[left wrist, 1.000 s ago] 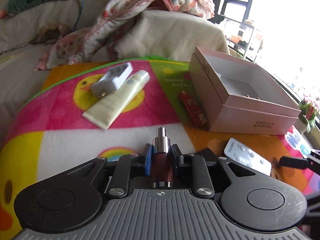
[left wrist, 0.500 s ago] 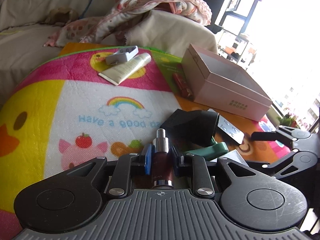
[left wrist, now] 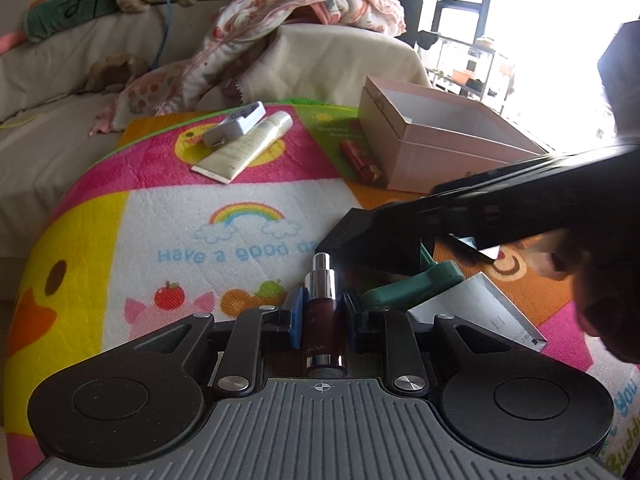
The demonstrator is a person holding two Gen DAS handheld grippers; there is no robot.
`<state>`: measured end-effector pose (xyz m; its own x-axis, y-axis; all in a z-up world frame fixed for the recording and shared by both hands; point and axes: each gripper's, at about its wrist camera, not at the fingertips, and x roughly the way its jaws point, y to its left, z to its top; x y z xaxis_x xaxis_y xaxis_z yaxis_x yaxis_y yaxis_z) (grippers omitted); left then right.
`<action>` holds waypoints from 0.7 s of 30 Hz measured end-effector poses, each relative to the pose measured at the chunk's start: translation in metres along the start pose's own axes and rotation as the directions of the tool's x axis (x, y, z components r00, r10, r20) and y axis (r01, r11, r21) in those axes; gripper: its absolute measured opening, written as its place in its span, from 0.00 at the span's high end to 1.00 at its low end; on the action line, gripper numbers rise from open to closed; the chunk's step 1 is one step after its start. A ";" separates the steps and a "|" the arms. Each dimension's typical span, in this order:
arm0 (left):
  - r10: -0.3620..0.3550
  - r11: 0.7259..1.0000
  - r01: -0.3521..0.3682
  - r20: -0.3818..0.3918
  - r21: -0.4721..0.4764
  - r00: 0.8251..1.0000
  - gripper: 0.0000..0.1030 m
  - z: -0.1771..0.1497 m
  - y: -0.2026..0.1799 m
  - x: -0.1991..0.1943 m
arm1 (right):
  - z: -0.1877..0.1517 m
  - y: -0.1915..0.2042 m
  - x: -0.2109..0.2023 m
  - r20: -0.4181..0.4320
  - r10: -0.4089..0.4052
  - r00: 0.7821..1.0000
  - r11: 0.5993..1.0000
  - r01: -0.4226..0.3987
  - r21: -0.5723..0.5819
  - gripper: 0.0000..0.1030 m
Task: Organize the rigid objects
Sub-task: 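Hold the red bottle in the left tool while the right tool grasps the black cone nozzle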
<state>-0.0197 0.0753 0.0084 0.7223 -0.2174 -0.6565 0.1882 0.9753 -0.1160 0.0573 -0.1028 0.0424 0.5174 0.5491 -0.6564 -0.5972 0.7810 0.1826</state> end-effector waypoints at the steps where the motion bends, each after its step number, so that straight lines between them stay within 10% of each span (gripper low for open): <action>1: -0.001 1.000 0.001 0.000 -0.001 1.000 0.76 0.000 -0.001 0.000 | 0.005 0.000 0.011 -0.029 0.009 1.000 1.000 -0.009 0.021 0.25; 5: -0.008 1.000 0.008 0.002 -0.011 1.000 0.76 0.000 0.001 0.000 | 0.007 -0.008 0.033 -0.110 0.075 0.991 0.991 -0.062 0.115 0.54; 21: -0.155 0.988 0.154 0.063 0.021 0.986 0.77 -0.005 -0.019 -0.016 | -0.044 -0.042 -0.094 0.058 -0.227 0.972 0.973 0.223 0.068 0.56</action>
<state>-0.0384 0.0607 0.0174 0.7247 -0.3681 -0.5825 0.3113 0.9291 -0.1997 0.0065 -0.2005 0.0645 0.6737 0.3739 -0.6374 -0.4242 0.9020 0.0808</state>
